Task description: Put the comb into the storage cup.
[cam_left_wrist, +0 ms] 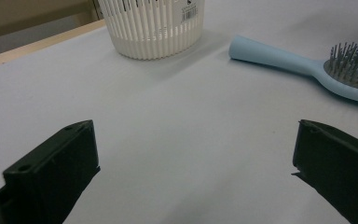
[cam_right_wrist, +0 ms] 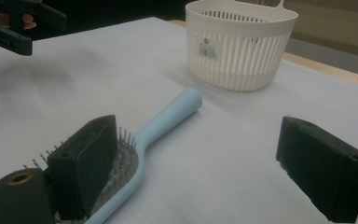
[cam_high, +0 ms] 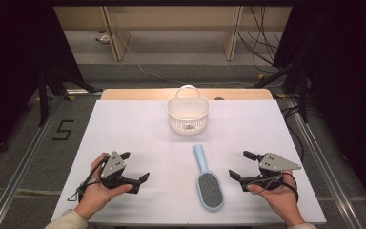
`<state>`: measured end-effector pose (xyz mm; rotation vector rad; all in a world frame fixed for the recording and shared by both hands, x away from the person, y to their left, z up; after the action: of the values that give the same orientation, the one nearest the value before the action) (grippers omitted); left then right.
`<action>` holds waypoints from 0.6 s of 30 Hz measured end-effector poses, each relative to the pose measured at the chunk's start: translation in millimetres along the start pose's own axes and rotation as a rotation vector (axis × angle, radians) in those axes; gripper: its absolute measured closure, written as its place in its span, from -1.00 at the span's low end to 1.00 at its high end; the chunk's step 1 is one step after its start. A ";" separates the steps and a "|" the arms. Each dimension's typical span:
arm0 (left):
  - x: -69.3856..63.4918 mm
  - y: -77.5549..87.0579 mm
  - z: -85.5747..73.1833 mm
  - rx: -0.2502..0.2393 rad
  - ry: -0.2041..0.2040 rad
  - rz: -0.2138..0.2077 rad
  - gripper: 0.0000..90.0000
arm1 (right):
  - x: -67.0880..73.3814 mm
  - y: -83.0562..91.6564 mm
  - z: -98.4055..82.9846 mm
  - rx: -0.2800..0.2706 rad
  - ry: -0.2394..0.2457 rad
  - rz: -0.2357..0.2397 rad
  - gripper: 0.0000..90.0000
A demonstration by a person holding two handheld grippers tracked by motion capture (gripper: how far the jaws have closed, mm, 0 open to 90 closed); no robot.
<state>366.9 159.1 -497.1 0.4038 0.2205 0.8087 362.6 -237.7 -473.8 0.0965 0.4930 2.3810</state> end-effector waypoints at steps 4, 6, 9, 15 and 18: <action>0.3 0.1 -0.1 0.000 0.003 0.000 -1.00 | -1.1 0.1 0.3 -0.002 -0.003 -0.003 -0.70; 0.2 0.1 -0.5 0.000 0.005 -0.002 -1.00 | -1.9 -0.2 0.3 -0.002 -0.003 -0.006 -0.70; 0.0 -0.4 -0.3 0.001 0.004 -0.002 -1.00 | -3.0 -1.5 1.3 0.006 0.005 -0.005 -0.69; 0.3 -2.1 -0.6 0.006 0.003 -0.001 -1.00 | -0.5 -17.6 17.3 0.018 0.077 0.049 0.15; 0.4 -2.9 -0.4 0.005 0.003 -0.002 -1.00 | 2.7 -38.8 28.7 0.087 0.125 0.121 0.66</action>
<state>369.0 157.8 -498.8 0.4074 0.2255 0.8066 390.4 -200.1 -461.9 0.0165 0.6677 2.4937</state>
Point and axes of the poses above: each handheld gripper's, and its own axes: y roughly backward along the jaws, z roughly out of its top, x roughly to its left, the point moved 5 cm from there along -y, roughly forward along the jaws, and after that the axes turned 3 degrees about y, right-handed, at the moved point
